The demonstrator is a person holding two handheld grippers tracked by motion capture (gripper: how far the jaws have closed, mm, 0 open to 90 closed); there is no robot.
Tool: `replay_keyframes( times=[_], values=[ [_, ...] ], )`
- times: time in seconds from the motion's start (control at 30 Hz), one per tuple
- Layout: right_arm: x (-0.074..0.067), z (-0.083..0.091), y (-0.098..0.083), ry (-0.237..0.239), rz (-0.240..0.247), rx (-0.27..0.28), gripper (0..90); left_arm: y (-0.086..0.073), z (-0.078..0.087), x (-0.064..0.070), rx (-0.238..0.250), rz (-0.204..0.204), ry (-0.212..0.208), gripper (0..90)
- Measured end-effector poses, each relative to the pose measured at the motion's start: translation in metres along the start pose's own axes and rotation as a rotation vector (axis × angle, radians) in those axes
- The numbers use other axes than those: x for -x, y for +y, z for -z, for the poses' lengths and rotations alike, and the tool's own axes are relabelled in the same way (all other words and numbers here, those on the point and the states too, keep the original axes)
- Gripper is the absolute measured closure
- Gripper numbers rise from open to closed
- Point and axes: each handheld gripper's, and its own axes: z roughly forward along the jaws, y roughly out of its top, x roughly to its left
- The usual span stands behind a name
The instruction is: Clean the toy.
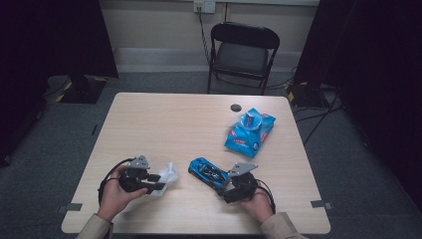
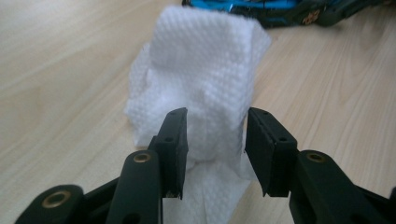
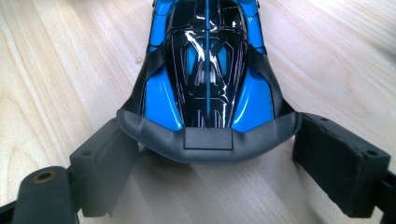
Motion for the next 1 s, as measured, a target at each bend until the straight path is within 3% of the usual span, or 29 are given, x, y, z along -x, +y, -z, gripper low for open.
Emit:
replay_keyframes(
  times=[0.23, 0.33, 0.37, 0.47, 0.53, 0.63, 0.83, 0.9, 1.0],
  values=[
    [0.0, 0.0, 0.0, 0.0, 0.0, 0.0, 13.9, 0.003, 0.001, -0.007, 0.06, 0.03, 0.032, 60.7],
    [0.0, 0.0, 0.0, 0.0, 0.0, 0.0, 13.8, 0.005, -0.004, -0.008, 0.03, 0.037, 0.053, 68.7],
    [0.0, 0.0, 0.0, 0.0, 0.0, 0.0, 13.9, 0.005, -0.009, -0.008, -0.017, 0.03, 0.067, 72.0],
    [0.0, 0.0, 0.0, 0.0, 0.0, 0.0, 13.9, 0.004, -0.014, -0.005, -0.077, 0.009, 0.057, 76.7],
    [0.0, 0.0, 0.0, 0.0, 0.0, 0.0, 13.9, 0.003, -0.015, -0.004, -0.077, 0.01, 0.05, 75.9],
    [0.0, 0.0, 0.0, 0.0, 0.0, 0.0, 13.9, 0.0, -0.021, -0.002, -0.115, -0.041, 0.029, 68.7],
    [0.0, 0.0, 0.0, 0.0, -0.001, 0.0, 13.9, -0.001, -0.022, 0.002, -0.116, -0.081, 0.038, 63.6],
    [0.0, 0.0, 0.0, 0.0, 0.0, 0.0, 13.8, 0.0, -0.023, 0.003, -0.125, -0.075, 0.057, 65.4],
    [0.0, 0.0, 0.0, -0.002, 0.001, 0.0, 13.8, 0.002, -0.023, 0.004, -0.137, -0.045, 0.063, 77.8]
  ],
)
